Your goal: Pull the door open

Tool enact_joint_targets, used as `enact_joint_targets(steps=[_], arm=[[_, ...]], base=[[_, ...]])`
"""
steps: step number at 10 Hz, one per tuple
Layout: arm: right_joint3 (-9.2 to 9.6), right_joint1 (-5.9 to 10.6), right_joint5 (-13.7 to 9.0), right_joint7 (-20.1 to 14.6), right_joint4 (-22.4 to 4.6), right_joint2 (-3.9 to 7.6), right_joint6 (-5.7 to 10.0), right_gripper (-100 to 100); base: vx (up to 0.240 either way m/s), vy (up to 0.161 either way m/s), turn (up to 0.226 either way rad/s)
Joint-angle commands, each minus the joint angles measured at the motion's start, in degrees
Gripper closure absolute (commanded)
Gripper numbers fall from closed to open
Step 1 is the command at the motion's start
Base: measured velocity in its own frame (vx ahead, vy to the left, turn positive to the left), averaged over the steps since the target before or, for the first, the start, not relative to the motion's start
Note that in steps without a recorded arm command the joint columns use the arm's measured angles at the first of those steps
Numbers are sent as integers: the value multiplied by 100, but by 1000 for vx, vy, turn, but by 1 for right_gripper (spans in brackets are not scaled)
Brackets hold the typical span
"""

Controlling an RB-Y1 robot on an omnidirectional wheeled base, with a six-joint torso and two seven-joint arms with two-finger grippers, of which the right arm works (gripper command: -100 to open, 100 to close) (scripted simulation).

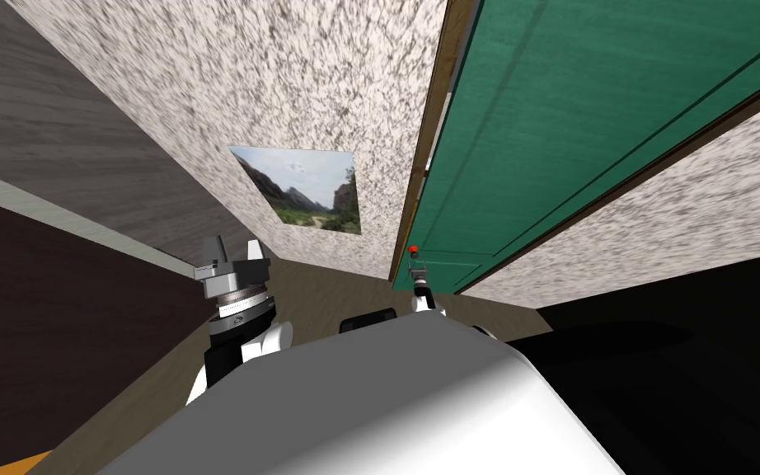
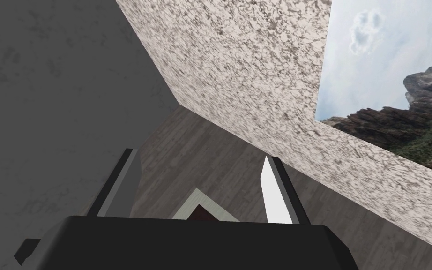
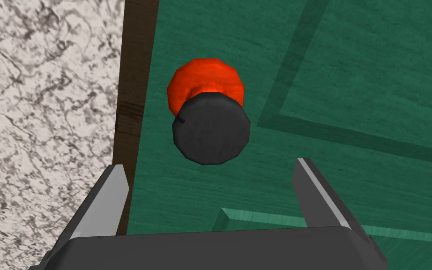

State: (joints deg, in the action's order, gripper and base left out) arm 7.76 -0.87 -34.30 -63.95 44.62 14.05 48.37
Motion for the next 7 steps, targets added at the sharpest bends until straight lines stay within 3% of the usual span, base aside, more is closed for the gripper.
enact_joint_targets(steps=[1, 5, 7], arm=[[30, 18, -58, -209, 3, -11, -17, -100], [176, 48, -354, -910, 112, -72, -115, -100], [217, 56, -435, -1089, 143, -89, -142, -100]], base=[[-50, -11, 8], [-69, -8, 13], [-54, -15, 9]])
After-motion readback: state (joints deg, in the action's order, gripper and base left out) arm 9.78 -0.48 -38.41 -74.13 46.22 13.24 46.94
